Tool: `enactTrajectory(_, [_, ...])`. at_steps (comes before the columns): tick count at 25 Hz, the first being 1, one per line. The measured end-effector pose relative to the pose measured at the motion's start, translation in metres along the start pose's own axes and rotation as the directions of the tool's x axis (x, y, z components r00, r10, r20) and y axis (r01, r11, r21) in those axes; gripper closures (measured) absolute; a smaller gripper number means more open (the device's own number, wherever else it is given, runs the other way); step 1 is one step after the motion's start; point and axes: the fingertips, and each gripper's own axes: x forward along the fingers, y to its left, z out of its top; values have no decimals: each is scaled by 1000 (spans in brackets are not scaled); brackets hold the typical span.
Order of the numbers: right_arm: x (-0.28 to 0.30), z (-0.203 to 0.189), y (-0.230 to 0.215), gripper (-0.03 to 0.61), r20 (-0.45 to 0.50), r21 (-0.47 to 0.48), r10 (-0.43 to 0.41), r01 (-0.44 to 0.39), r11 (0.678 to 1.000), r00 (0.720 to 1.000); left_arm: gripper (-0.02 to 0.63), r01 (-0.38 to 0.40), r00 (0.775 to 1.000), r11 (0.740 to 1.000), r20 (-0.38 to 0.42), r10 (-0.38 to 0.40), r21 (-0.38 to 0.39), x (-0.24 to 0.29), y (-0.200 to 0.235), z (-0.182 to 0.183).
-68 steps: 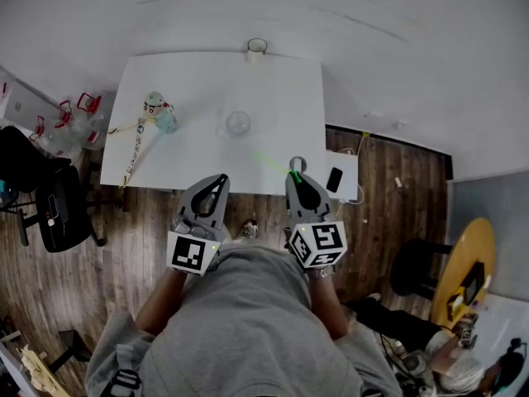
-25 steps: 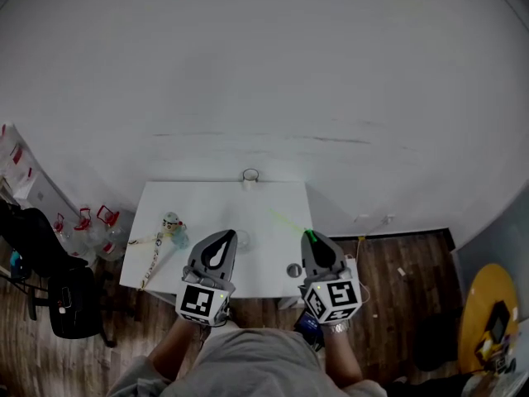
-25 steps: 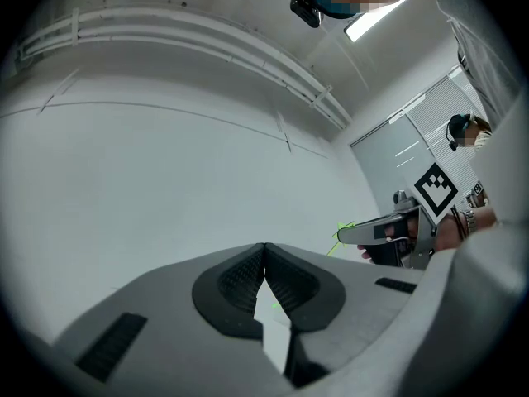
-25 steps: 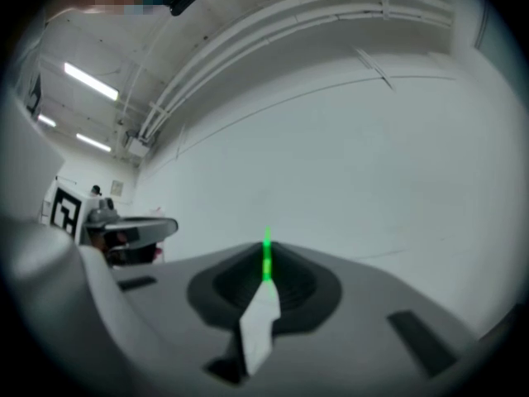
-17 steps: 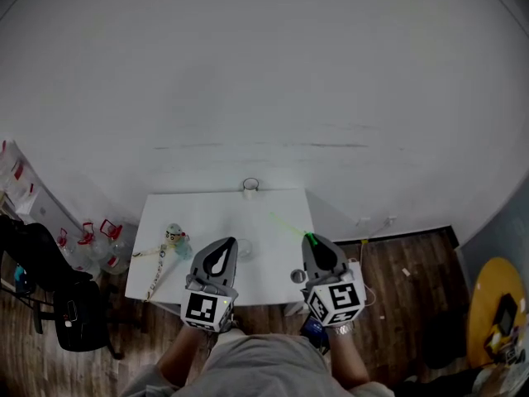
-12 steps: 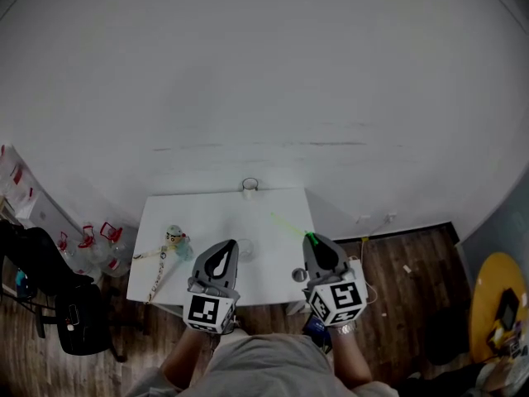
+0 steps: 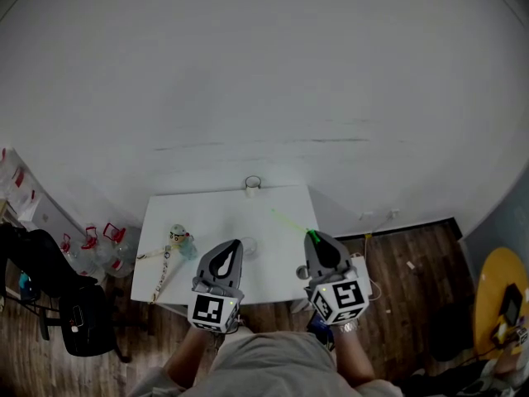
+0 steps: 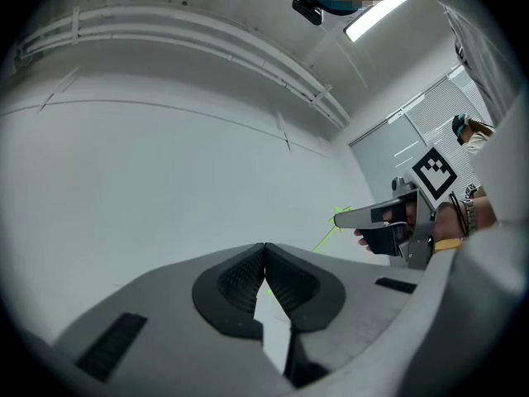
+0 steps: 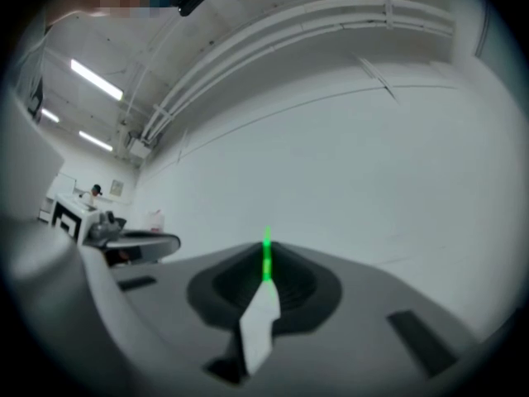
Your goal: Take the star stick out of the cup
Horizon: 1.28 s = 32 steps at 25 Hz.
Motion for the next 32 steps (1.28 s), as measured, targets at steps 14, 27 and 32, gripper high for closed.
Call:
enactTrajectory(14, [0, 2, -1, 534, 5, 1, -3, 3, 1000, 1000, 581, 13, 1000, 1000, -23, -14, -16, -1, -4, -5])
enactTrajectory(27, [5, -4, -4, 534, -3, 1, 3, -3, 1000, 1000, 581, 26, 999, 999, -27, -27, -37, 4, -8, -5])
enactTrajectory(32, [8, -8, -3, 534, -17, 2, 11, -11, 1000, 1000, 581, 29, 999, 999, -28, -30, -41, 6, -9, -7])
